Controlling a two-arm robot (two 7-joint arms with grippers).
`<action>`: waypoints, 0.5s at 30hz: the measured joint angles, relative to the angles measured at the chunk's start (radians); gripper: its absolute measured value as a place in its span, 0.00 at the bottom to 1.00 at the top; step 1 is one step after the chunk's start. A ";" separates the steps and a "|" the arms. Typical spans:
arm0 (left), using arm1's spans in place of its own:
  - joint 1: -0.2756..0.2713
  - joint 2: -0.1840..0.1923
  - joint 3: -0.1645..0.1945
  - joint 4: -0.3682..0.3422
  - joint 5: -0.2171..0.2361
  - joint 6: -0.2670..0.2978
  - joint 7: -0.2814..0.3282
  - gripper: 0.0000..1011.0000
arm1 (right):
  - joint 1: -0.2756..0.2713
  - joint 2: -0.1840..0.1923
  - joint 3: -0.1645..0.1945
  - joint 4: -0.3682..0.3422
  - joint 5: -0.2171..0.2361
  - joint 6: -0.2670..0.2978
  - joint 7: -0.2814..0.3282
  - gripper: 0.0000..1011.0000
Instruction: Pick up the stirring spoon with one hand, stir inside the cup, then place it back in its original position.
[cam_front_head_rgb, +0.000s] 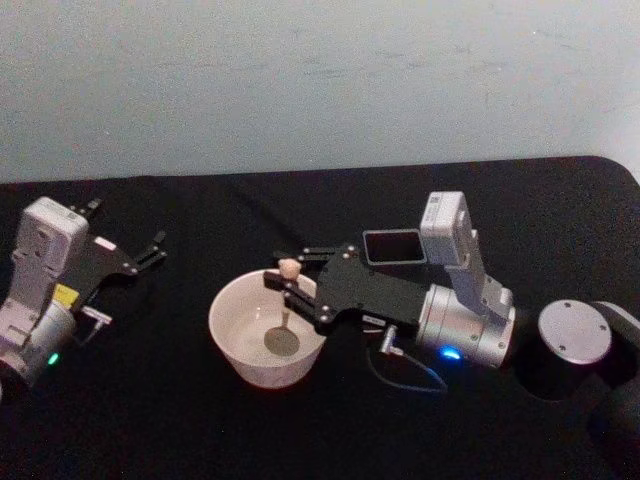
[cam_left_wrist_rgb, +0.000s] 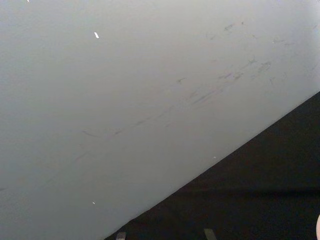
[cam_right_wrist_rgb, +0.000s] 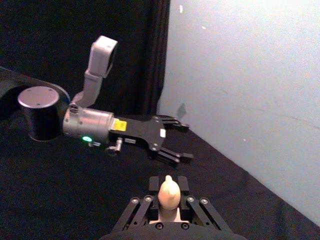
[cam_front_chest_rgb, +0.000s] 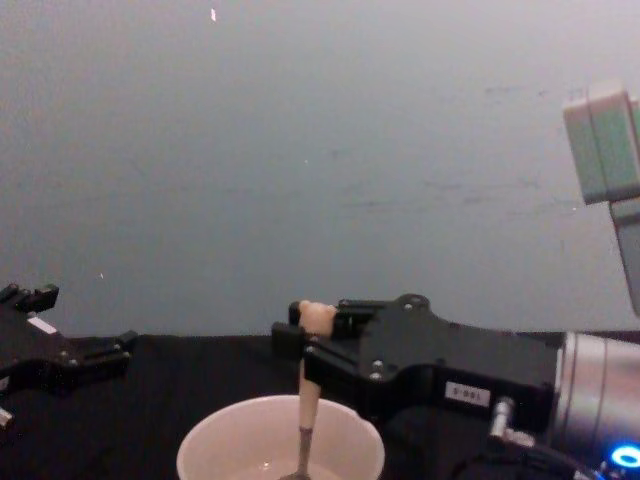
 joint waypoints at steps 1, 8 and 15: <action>0.000 0.000 0.000 0.000 0.000 0.000 0.000 0.99 | 0.001 -0.002 -0.003 0.000 0.000 0.000 0.002 0.21; 0.000 0.000 0.000 0.000 0.000 0.000 0.000 0.99 | 0.023 -0.030 -0.024 0.019 -0.007 -0.003 0.002 0.21; 0.000 0.000 0.000 0.000 0.000 0.000 0.000 0.99 | 0.057 -0.060 -0.032 0.064 -0.018 -0.011 -0.006 0.21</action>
